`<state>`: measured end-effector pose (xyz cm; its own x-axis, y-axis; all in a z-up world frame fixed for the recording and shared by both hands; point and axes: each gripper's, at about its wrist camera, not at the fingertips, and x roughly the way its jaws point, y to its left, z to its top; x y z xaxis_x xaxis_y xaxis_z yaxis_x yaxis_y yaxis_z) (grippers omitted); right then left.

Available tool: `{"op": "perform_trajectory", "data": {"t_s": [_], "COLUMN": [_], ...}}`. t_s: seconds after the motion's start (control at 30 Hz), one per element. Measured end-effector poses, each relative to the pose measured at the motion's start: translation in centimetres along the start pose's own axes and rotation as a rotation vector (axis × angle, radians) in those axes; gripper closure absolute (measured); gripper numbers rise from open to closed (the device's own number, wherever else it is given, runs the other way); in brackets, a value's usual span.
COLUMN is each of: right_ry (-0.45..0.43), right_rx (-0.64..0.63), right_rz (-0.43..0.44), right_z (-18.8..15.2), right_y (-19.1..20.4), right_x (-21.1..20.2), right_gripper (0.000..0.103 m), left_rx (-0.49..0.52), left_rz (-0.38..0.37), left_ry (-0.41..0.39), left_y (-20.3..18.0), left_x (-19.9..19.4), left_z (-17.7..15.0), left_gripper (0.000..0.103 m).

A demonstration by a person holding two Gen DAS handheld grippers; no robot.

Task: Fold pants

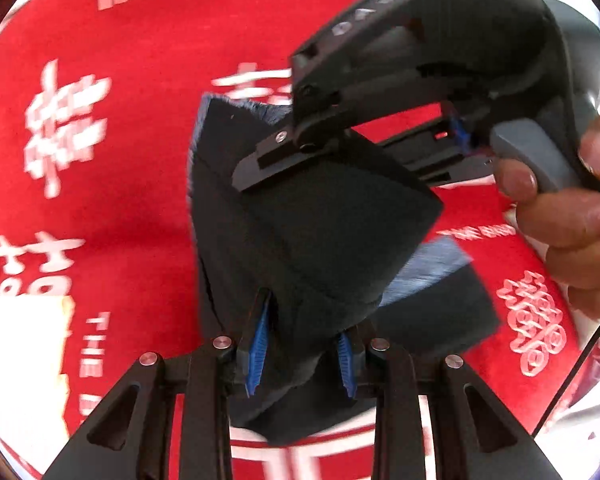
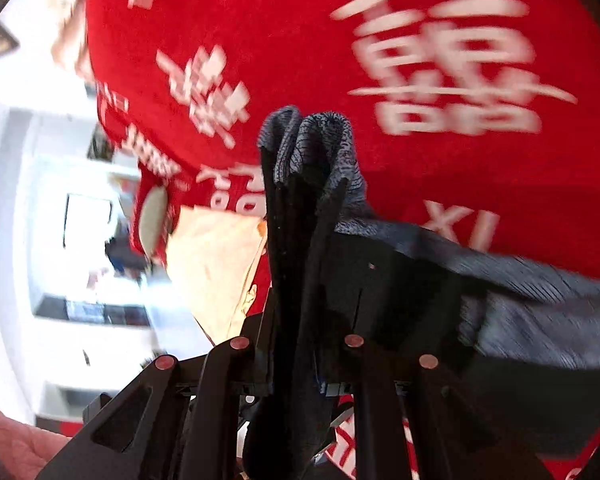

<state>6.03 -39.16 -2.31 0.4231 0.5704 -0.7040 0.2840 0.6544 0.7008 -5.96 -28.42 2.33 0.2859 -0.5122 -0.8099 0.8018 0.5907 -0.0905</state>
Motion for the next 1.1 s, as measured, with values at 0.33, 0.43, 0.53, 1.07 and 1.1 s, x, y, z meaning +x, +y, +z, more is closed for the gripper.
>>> {"op": "perform_trajectory", "data": {"t_s": [0.33,0.43,0.53,1.07,1.1], "right_ry": [-0.139,-0.152,-0.131,-0.148,-0.150], "right_rx": [0.181,0.225,0.238,0.247,0.234], "right_rz": [-0.030,-0.048,-0.099,-0.295,-0.320], "right_z": [-6.9,-8.2,-8.9,-11.1,-11.2], "right_y": [-12.4,-15.9,-18.6,-22.3,-22.1], "right_x": [-10.1,-10.7,-9.8,-9.2,-9.0], "right_gripper": [0.087,0.087,0.087,0.077,0.077], "left_rx": [0.079,0.099,0.107,0.049,0.044], "left_rz": [-0.164,-0.171,-0.150,-0.174,-0.166], "left_ry": [0.134,0.176,0.219,0.275,0.262], "left_y": [-11.8,-14.2,-15.9,-13.9,-13.1], "left_x": [5.0,7.0,9.1,7.5,6.7], "left_z": [-1.4,-2.5,-3.5,-3.0,-2.7], "left_gripper": [0.072,0.072,0.072,0.037,0.037]}}
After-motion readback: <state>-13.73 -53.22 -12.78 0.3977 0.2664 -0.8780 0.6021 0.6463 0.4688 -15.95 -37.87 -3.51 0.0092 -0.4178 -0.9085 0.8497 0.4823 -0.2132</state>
